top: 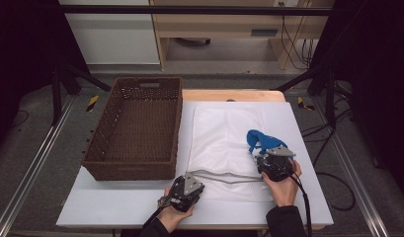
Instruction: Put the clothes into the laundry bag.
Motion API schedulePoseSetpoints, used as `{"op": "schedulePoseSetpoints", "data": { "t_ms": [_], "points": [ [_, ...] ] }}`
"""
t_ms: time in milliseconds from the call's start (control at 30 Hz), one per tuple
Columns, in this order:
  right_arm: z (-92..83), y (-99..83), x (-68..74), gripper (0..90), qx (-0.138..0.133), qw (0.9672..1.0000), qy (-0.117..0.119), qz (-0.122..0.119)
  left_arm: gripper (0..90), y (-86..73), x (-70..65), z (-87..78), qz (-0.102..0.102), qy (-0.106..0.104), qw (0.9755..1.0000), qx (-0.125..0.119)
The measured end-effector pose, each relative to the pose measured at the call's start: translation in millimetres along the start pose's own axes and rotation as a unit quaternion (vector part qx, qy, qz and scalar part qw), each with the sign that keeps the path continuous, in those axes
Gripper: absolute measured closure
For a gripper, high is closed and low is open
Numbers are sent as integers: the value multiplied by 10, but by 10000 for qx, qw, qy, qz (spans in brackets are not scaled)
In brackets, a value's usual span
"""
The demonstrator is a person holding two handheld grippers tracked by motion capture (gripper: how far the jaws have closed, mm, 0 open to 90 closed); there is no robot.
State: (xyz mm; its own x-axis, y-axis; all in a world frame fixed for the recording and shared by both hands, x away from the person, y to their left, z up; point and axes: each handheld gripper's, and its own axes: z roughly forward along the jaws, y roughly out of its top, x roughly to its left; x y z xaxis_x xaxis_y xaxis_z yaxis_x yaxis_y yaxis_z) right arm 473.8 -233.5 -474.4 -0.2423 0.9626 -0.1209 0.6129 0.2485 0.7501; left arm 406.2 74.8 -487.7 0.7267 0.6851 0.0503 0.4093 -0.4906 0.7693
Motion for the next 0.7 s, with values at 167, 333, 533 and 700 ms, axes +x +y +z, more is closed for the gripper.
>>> {"op": "schedulePoseSetpoints", "data": {
  "t_ms": [167,333,533,700],
  "points": [
    [23,-20,-37,782,-55,9994,-324,-98,848,0,0,0,2,-1,10000,1],
    [-59,11,-219,834,-207,9981,-562,165,849,1,6,-2,-27,-14,10000,18],
    [-104,-18,-367,824,-179,9978,-606,179,851,1,15,-1,-63,-42,10000,7],
    [-67,-71,-335,694,-196,9986,-419,249,865,3,25,-5,-104,-55,9999,11]
  ]
}}
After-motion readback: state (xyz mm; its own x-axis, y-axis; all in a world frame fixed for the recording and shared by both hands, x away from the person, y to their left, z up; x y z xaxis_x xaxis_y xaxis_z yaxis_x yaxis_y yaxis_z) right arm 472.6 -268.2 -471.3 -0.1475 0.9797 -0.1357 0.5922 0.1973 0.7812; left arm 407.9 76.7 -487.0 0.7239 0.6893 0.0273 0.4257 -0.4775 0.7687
